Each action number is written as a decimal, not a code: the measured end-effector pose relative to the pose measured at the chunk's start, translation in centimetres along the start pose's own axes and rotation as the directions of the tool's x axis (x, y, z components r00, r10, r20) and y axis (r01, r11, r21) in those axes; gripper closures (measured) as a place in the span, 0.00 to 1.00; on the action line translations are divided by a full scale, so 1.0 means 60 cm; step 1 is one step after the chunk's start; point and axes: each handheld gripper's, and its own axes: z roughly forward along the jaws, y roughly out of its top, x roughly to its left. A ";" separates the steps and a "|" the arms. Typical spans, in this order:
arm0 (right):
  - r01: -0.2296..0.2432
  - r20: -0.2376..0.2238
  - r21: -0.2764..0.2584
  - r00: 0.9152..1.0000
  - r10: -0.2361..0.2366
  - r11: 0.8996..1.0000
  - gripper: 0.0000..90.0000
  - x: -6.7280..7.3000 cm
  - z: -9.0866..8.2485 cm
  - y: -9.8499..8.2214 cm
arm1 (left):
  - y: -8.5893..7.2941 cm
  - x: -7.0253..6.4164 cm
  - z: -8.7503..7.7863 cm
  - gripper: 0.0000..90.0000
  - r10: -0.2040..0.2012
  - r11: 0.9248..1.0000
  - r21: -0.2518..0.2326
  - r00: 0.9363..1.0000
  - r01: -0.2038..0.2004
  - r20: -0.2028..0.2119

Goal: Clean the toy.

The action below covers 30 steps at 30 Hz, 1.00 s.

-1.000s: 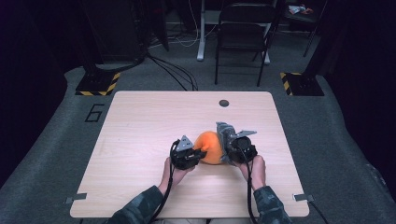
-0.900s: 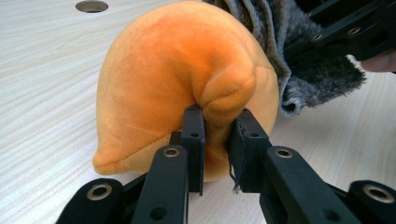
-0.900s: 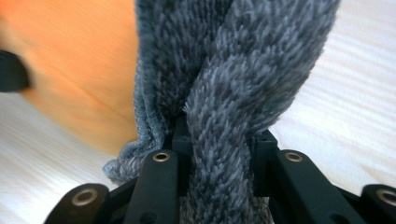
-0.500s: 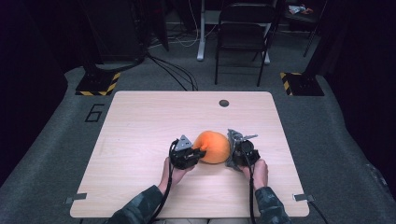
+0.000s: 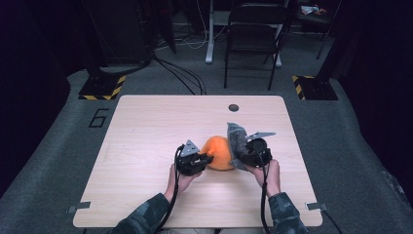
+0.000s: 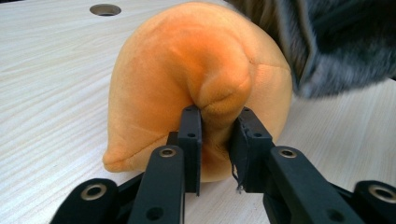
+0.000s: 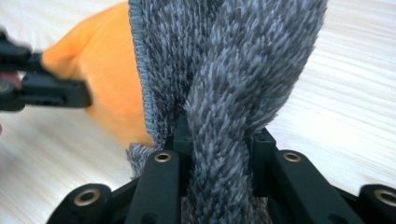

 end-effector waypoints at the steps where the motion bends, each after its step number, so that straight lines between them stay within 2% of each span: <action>1: 0.011 0.019 0.006 1.000 -0.011 1.000 0.79 0.005 0.008 -0.002 | 0.001 -0.001 -0.001 0.75 -0.001 1.000 -0.002 1.000 0.001 0.002; 3: 0.011 0.038 -0.007 0.999 -0.011 1.000 0.79 0.005 0.020 -0.005 | 0.002 -0.003 -0.006 0.65 0.011 1.000 0.006 1.000 -0.011 -0.006; 7: -0.015 0.041 -0.033 0.999 0.016 0.999 0.79 -0.003 0.021 -0.005 | 0.000 -0.007 -0.006 0.52 0.047 0.999 0.019 0.998 -0.046 -0.036; 9: -0.016 0.038 -0.040 0.999 0.018 0.999 0.79 -0.003 0.022 -0.006 | -0.002 -0.011 0.001 0.49 0.065 0.998 0.021 0.997 -0.064 -0.040; 10: -0.012 0.038 -0.043 0.999 0.014 0.999 0.79 -0.002 0.022 -0.006 | -0.003 -0.014 0.006 0.50 0.098 0.995 0.023 0.994 -0.097 -0.056; 11: -0.010 0.041 -0.041 0.999 0.011 0.999 0.79 -0.001 0.022 -0.007 | -0.004 -0.016 0.009 0.53 0.128 0.992 0.029 0.989 -0.126 -0.068; 12: -0.004 0.043 -0.041 0.999 0.005 0.999 0.79 -0.001 0.022 -0.007 | -0.006 -0.017 0.012 0.58 0.139 0.990 0.024 0.987 -0.137 -0.075; 14: -0.008 0.038 -0.047 0.999 0.010 0.999 0.79 -0.005 0.023 -0.008 | -0.008 -0.014 0.016 0.71 0.113 0.994 0.007 0.991 -0.113 -0.068; 16: -0.030 0.025 -0.050 0.999 0.032 0.998 0.79 -0.008 0.024 -0.009 | -0.009 -0.011 0.018 0.82 0.104 0.995 0.005 0.992 -0.103 -0.072; 19: -0.032 0.024 -0.052 0.999 0.033 0.998 0.79 -0.008 0.022 -0.009 | -0.007 -0.012 0.016 0.90 0.094 0.996 0.008 0.993 -0.093 -0.074; 21: -0.035 0.029 -0.056 0.999 0.036 0.998 0.79 -0.007 0.018 -0.007 | -0.004 -0.014 0.013 0.92 0.062 0.998 0.001 0.996 -0.062 -0.065; 23: -0.016 0.034 -0.067 0.999 0.018 0.998 0.80 -0.008 0.011 -0.004 | 0.004 -0.016 0.007 0.93 0.056 0.998 -0.014 0.997 -0.057 -0.061; 24: -0.028 0.037 -0.074 0.999 0.030 0.997 0.80 -0.006 0.004 -0.001 | 0.008 -0.016 0.003 0.93 0.039 0.999 -0.020 0.998 -0.040 -0.052; 25: -0.023 0.031 -0.086 0.999 0.026 0.996 0.80 -0.006 -0.003 0.001 | 0.011 -0.018 0.000 0.93 0.018 0.999 -0.026 0.999 -0.019 -0.038; 27: -0.017 0.020 -0.107 1.000 0.019 0.994 0.80 -0.005 -0.019 0.008 | 0.016 -0.021 -0.006 0.93 0.015 0.999 -0.032 0.999 -0.016 -0.032; 30: -0.015 -0.010 -0.156 1.000 0.014 0.988 0.80 0.012 -0.039 0.019 | 0.016 -0.025 -0.006 0.92 -0.008 1.000 -0.026 1.000 0.007 -0.019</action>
